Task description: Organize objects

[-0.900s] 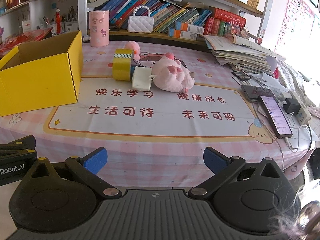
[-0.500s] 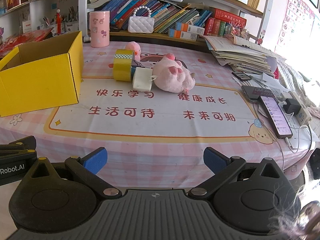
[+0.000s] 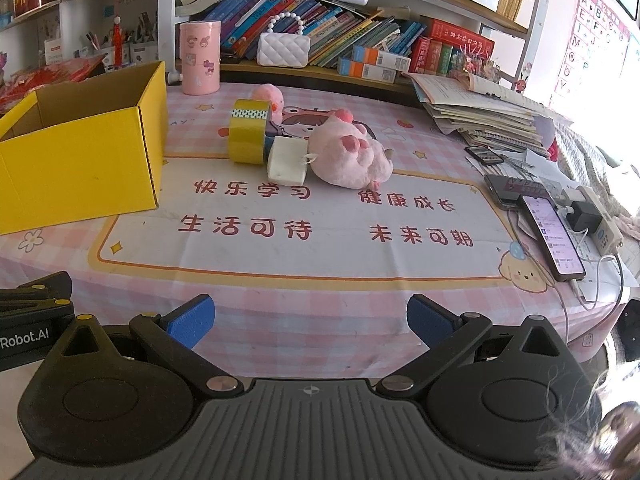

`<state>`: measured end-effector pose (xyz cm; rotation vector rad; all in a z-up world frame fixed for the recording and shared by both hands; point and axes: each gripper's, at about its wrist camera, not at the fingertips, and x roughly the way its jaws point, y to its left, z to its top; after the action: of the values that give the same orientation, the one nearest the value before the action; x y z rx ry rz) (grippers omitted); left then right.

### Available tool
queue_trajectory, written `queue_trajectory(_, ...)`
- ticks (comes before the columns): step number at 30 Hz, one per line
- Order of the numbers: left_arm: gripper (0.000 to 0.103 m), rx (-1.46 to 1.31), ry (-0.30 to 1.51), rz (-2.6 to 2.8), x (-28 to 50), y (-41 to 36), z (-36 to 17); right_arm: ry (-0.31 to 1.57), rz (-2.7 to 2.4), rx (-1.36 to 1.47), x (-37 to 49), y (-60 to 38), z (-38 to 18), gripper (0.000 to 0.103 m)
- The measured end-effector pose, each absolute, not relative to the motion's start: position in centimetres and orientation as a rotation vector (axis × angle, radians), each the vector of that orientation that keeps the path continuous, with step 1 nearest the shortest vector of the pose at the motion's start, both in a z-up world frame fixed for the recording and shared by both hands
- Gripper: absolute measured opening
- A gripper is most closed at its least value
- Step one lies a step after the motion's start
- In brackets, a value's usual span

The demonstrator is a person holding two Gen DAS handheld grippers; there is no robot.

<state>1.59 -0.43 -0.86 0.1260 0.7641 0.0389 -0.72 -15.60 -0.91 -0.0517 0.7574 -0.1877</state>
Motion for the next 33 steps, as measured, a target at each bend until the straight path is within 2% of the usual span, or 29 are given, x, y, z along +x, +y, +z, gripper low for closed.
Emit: queue_trajectory(33, 0.102, 0.114, 0.825, 0.036, 4.5, -1.4, -2.0, 0.799, -0.172, -0.059, 1.8, -16.7, -2.1, 0.103)
